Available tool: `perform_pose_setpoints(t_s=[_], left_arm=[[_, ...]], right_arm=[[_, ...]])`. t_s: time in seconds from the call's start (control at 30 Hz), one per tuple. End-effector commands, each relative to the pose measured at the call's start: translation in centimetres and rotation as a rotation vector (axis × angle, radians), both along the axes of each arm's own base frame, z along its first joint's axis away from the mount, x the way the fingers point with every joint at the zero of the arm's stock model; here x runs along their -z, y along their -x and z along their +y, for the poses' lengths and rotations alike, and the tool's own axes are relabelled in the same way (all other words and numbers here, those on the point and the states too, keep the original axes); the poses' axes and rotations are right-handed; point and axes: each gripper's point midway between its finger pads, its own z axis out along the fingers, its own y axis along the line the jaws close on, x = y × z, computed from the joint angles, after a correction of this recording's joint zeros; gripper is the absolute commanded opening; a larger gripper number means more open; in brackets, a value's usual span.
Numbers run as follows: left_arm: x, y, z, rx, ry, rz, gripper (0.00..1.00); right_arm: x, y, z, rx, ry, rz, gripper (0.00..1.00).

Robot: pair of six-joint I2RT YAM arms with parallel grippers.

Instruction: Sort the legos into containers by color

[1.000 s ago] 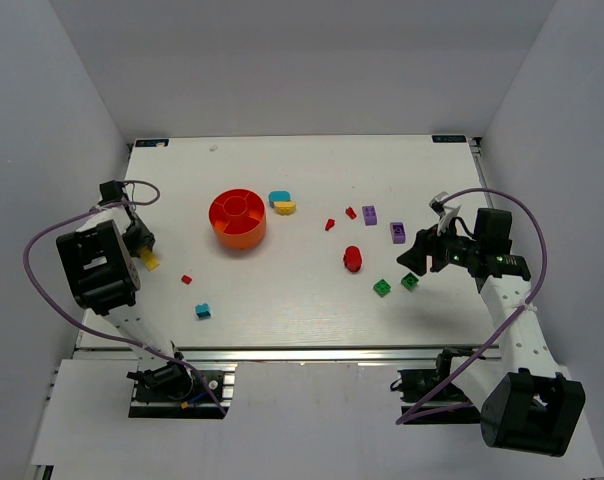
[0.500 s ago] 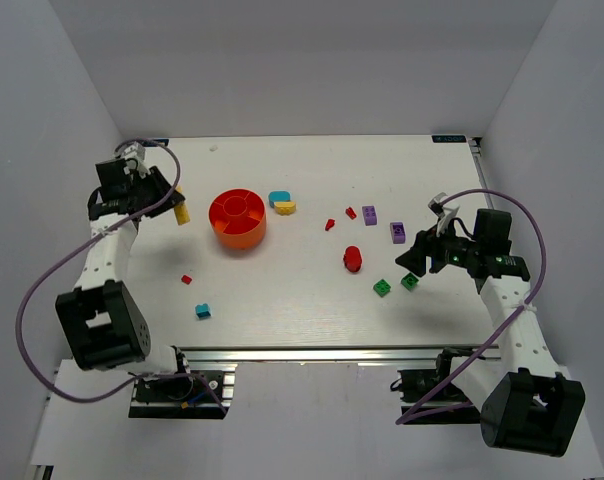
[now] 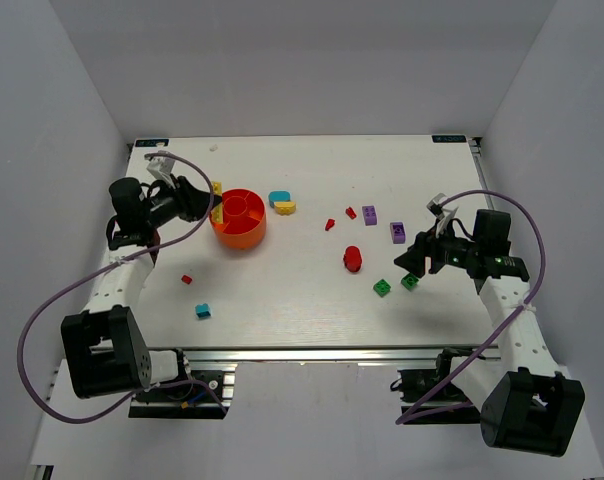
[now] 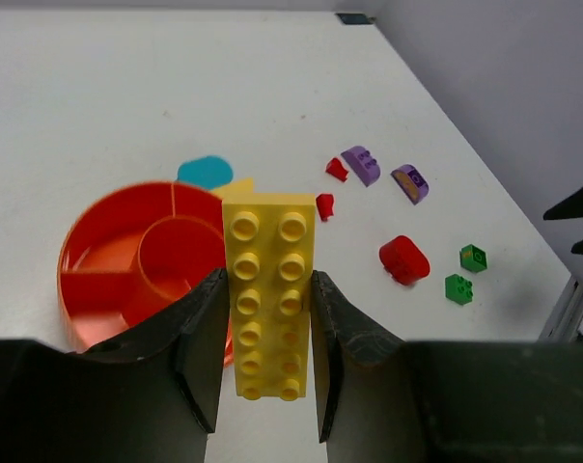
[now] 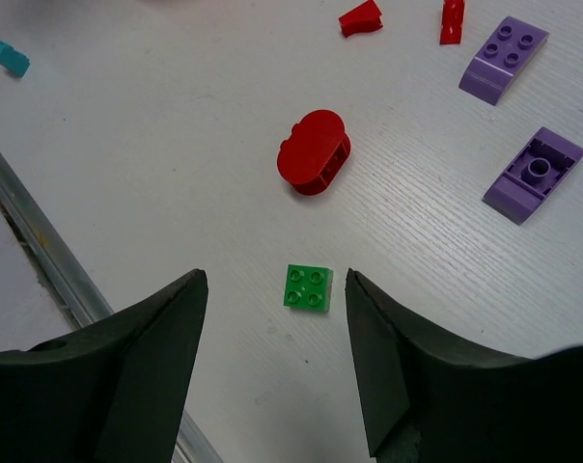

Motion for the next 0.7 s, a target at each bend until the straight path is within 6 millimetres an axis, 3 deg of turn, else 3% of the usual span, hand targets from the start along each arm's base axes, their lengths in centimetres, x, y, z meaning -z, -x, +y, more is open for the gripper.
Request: perform_pose_setpoints(t_s=[0.0, 0.17, 0.3, 0.67], left_arm=[[-4.8, 0.5, -1.9, 0.153, -0.03, -0.297, 0.0], [-4.2, -0.3, -2.0, 0.188, -0.049, -0.359, 0.0], [-2.0, -1.8, -1.9, 0.211, -0.069, -0.325, 0.0], [0.8, -2.8, -1.4, 0.216, -0.1, -0.366, 0.0]], right_arm=[[-0.1, -0.1, 0.3, -0.023, -0.014, -0.023, 0.65], [0.1, -0.3, 0.2, -0.019, -0.008, -0.019, 0.65], [0.5, -0.3, 0.1, -0.015, -0.004, -0.008, 0.65], [1.0, -0.6, -0.2, -0.004, 0.008, 0.002, 0.64]])
